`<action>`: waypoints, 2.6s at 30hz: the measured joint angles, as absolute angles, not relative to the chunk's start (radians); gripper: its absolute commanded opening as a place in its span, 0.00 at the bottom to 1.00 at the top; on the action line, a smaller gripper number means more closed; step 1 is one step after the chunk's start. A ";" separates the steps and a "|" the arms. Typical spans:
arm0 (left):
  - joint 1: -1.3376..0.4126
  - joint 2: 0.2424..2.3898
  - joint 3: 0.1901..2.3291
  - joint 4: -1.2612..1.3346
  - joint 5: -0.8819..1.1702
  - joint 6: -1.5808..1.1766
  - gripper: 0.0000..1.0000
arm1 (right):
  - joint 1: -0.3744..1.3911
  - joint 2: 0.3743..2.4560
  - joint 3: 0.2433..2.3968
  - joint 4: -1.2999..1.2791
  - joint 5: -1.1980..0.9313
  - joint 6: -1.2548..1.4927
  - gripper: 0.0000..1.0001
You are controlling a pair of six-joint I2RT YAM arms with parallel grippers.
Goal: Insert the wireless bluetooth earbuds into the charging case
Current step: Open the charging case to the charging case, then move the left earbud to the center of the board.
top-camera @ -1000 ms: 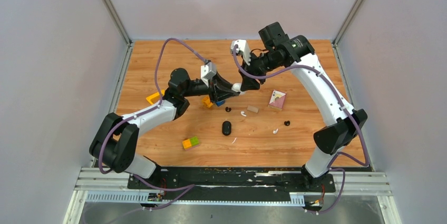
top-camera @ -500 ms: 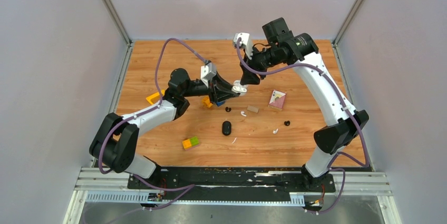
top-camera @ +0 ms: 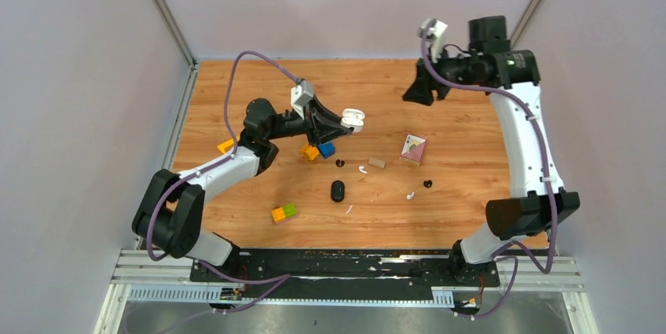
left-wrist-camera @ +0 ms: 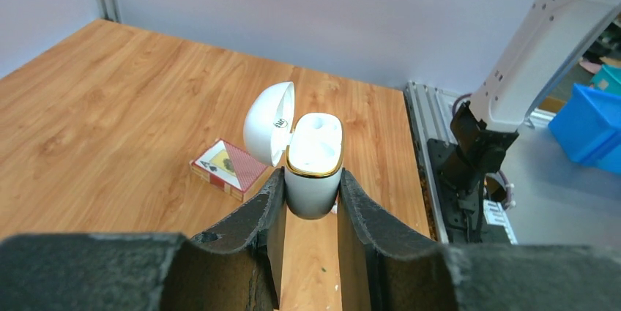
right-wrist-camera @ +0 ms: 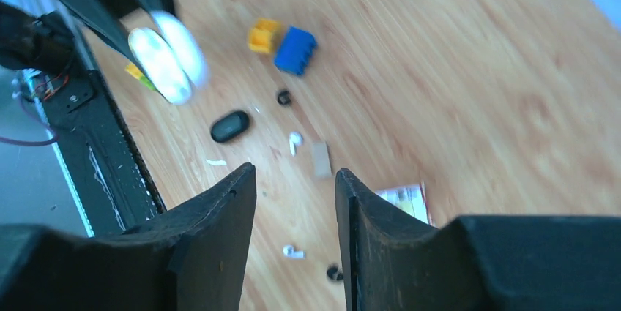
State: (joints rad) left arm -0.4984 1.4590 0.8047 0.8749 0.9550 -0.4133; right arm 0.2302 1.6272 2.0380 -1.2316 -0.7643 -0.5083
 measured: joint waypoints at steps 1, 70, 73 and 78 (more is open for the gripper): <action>-0.489 1.458 0.817 0.875 0.955 -0.433 0.00 | 0.170 1.602 1.991 -1.229 -0.777 -0.505 0.43; -0.187 1.253 0.939 0.561 0.914 -0.511 0.00 | 0.546 2.128 1.654 -1.100 -0.458 -1.404 0.40; -0.186 1.251 0.934 0.561 0.913 -0.511 0.00 | 0.555 2.123 1.616 -1.058 -0.439 -1.402 0.40; -0.186 1.250 0.923 0.561 0.913 -0.511 0.00 | 0.564 2.104 1.583 -1.009 -0.415 -1.403 0.39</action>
